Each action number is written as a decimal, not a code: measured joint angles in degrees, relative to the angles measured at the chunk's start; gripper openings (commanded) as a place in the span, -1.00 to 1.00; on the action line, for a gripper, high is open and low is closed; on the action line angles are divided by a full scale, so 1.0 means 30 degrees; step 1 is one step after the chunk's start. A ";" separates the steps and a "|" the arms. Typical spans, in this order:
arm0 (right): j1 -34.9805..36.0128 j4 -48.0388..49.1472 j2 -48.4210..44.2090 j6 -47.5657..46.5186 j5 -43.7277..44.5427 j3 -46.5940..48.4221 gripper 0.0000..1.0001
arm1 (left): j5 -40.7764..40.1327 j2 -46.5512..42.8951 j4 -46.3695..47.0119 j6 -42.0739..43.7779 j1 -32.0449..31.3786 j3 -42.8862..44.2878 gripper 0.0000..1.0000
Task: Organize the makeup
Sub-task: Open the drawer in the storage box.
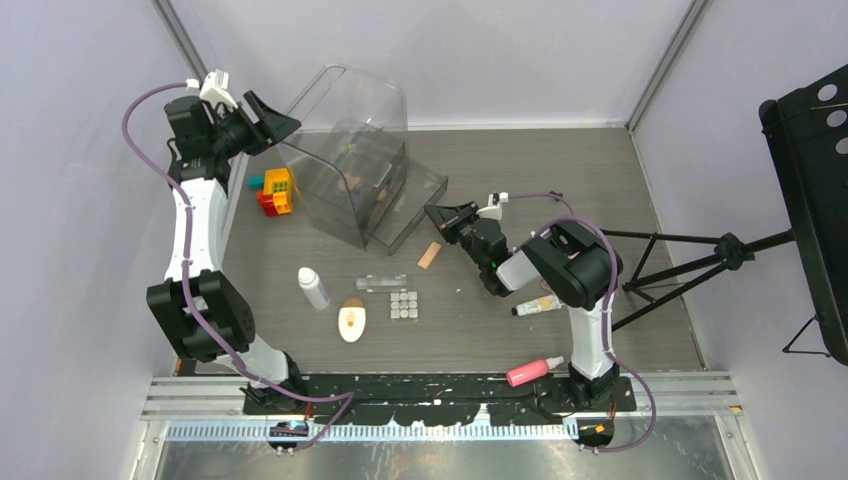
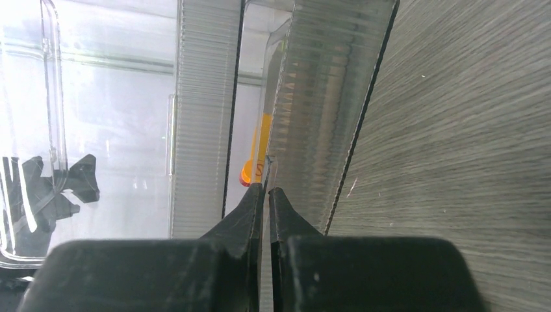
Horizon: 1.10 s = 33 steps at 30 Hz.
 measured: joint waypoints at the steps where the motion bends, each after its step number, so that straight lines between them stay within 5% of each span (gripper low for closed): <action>1: -0.0007 0.0102 -0.0029 0.0000 0.0000 -0.0117 -0.99 | 0.0036 0.0000 0.0036 -0.0044 0.0029 -0.0015 0.37; 23: -0.0852 0.0066 -0.1188 -0.0087 0.0182 -0.1362 -0.98 | 0.0284 0.0000 0.0342 -0.0233 0.0189 -0.0197 0.36; 33: -0.1078 -0.0160 -0.1188 -0.0168 0.0080 -0.1304 -0.50 | 0.0364 0.0000 0.0357 -0.0386 0.0189 -0.0197 0.36</action>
